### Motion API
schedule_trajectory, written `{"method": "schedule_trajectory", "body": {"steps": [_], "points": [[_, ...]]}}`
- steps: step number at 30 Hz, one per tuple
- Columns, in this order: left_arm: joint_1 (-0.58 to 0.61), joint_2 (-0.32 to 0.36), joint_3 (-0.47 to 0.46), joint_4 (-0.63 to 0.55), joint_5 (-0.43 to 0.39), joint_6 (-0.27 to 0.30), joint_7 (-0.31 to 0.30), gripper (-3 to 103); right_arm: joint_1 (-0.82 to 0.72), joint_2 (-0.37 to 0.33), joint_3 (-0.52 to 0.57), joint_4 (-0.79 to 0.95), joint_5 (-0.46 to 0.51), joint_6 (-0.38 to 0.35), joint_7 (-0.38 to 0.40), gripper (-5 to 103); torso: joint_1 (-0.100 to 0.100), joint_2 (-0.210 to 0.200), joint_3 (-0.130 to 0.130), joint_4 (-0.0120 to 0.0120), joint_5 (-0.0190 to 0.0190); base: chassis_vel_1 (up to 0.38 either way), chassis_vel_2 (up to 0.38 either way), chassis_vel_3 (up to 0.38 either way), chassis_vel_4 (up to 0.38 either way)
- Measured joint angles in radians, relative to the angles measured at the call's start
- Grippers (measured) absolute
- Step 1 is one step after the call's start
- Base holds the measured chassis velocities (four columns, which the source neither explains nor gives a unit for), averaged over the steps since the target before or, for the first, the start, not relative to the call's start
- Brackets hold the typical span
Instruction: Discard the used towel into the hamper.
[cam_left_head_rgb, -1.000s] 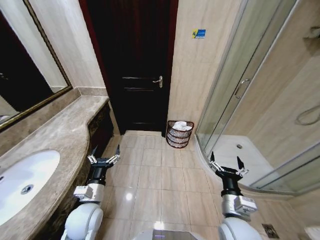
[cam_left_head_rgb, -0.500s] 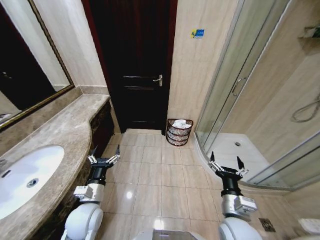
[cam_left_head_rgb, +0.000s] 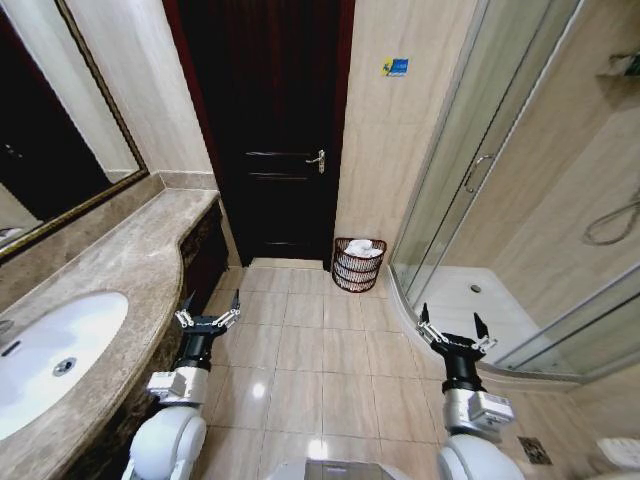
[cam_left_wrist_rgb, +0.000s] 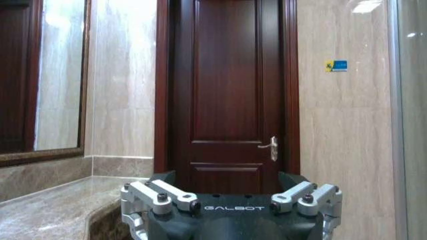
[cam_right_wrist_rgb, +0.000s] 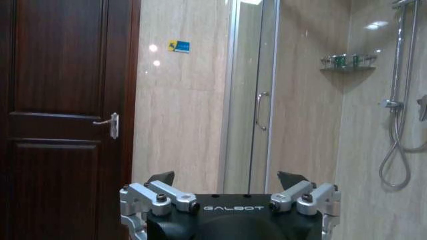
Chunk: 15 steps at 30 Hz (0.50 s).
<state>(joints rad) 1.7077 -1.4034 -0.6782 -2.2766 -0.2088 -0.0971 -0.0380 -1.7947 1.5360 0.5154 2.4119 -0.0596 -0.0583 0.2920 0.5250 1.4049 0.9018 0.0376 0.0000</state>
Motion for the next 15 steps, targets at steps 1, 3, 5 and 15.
{"method": "schedule_trajectory", "body": {"steps": [1,3,5,15], "points": [[0.0,0.0,0.0,0.0,0.0,0.0,0.0,100,0.0,0.0,0.0,0.0,0.0,0.0,0.0,100,0.0,0.0,0.0,0.0,0.0,0.0,0.0,0.0,0.0],[0.0,0.0,0.0,0.0,0.0,0.0,0.0,100,0.0,0.0,0.0,0.0,0.0,0.0,0.0,100,0.0,0.0,0.0,0.0001,0.0,0.0,0.0,0.0,0.0],[0.0,0.0,0.0,0.0,0.0,0.0,0.0,100,0.0,0.0,0.0,0.0,0.0,0.0,0.0,100,0.0,0.0,0.0,0.0,0.0,0.0,0.0,0.0,0.0],[0.0,0.0,0.0,0.0,0.0,0.0,0.0,100,0.0,0.0,0.0,0.0,0.0,0.0,0.0,100,0.0,0.0,0.0,0.0,0.0,0.0,0.0,0.0,0.0]]}}
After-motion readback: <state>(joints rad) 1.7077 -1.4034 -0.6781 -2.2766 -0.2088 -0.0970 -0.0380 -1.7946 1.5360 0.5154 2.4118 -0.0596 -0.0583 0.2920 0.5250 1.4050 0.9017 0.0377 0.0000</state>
